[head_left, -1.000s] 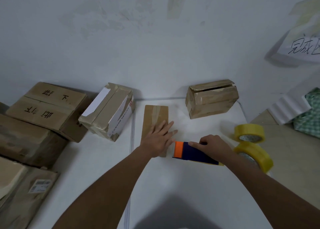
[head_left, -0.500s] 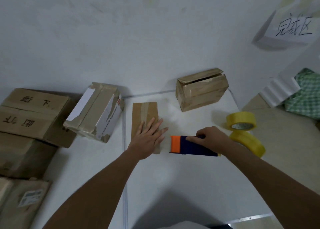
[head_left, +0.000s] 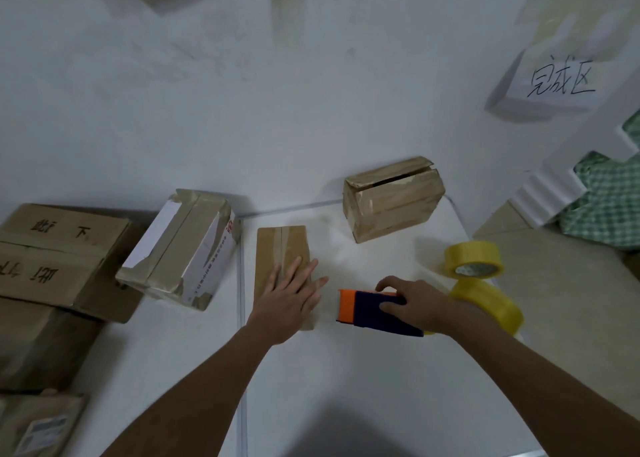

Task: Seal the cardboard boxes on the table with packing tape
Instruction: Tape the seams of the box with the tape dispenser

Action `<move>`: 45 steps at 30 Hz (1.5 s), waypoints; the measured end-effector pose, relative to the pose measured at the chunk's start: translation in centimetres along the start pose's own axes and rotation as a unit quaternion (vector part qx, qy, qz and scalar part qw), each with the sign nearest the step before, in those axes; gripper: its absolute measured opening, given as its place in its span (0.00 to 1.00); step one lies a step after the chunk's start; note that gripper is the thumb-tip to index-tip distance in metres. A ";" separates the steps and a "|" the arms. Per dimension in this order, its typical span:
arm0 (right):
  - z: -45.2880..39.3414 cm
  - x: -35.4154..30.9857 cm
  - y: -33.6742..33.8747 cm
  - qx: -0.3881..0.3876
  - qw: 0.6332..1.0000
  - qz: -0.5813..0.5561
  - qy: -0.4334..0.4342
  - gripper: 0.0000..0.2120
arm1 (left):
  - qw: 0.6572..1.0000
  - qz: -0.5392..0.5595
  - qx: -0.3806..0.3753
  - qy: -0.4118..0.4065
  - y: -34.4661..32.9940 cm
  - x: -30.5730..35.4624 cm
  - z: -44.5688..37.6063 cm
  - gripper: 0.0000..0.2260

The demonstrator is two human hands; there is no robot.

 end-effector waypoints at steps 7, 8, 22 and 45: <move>-1.0 -3.3 -1.9 0.082 0.987 0.122 0.062 0.17 | 1.000 -0.002 -0.010 0.013 -0.2 -0.1 0.0 0.25; -1.2 -3.4 -2.0 0.084 0.986 0.129 0.060 0.17 | 1.000 -0.001 -0.011 0.015 -0.2 -0.1 0.0 0.25; -3.8 -6.0 -2.7 0.103 0.967 0.232 0.021 0.17 | 0.992 0.033 -0.025 0.116 0.2 0.1 0.7 0.37; -0.1 -3.6 -10.3 0.225 0.938 -0.249 -0.089 0.11 | 0.902 0.381 -0.049 0.197 1.9 0.2 5.4 0.23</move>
Point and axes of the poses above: each hand's wrist, its own z-axis away from the middle knuckle, its own y-axis out of the back of the hand, x = y × z, the point moved 5 cm from there along -z, towards the middle knuckle, and after that the axes turned 10 degrees about x, right-handed, at the moved point
